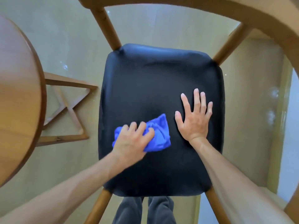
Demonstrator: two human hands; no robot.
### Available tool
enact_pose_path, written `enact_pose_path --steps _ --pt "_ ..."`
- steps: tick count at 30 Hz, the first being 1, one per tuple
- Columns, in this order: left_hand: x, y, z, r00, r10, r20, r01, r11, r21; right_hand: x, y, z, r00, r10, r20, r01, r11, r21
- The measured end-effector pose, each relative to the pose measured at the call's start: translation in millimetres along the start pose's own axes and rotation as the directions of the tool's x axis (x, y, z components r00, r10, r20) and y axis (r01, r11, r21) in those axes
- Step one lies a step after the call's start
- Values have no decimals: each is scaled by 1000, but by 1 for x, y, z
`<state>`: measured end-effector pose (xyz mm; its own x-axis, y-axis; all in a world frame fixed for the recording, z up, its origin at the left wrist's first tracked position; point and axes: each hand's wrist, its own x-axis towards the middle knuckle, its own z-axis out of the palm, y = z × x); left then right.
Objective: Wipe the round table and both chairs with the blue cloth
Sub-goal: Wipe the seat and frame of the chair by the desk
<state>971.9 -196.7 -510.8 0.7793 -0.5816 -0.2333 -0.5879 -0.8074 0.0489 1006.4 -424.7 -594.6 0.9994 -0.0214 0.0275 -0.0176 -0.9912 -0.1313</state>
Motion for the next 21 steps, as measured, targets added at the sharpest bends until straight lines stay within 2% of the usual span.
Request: enact_pose_path --steps 3,5,6,8,10,12,14,16,18,19,21 --pt "-55 35 12 935 307 177 -299 952 -73 0 0 -1 1000 0 -14 0 1000 6" --pt "-58 32 16 892 397 217 -389 918 -80 1 0 0 1000 -3 -26 3 1000 6" --pt "-50 23 13 893 396 214 -389 918 -76 1 1 0 1000 -4 -30 4 1000 8" --pt "-21 -2 3 941 293 167 -285 956 -76 1 2 2 999 -11 -36 11 1000 20" --pt "19 -37 -10 990 106 92 -100 993 -61 1 2 3 999 -11 -37 12 1000 22" --pt "62 -75 -22 998 -57 37 57 998 -15 3 0 3 1000 -12 -25 12 1000 12" --pt "107 -106 -30 966 -258 -16 257 966 -29 3 -1 2 1000 -8 -6 8 1000 -7" --pt "147 -121 -33 888 -459 -19 454 883 -122 2 -1 2 1000 -9 5 9 1000 -16" --pt "173 -118 -32 798 -601 -45 582 788 -203 2 0 4 1000 -11 6 11 1000 -12" --pt "179 -112 -30 765 -639 -72 615 760 -209 2 1 4 1000 -11 5 11 1000 -7" --pt "178 -95 -27 778 -616 -126 597 786 -157 3 2 4 1000 -10 1 10 1000 3"
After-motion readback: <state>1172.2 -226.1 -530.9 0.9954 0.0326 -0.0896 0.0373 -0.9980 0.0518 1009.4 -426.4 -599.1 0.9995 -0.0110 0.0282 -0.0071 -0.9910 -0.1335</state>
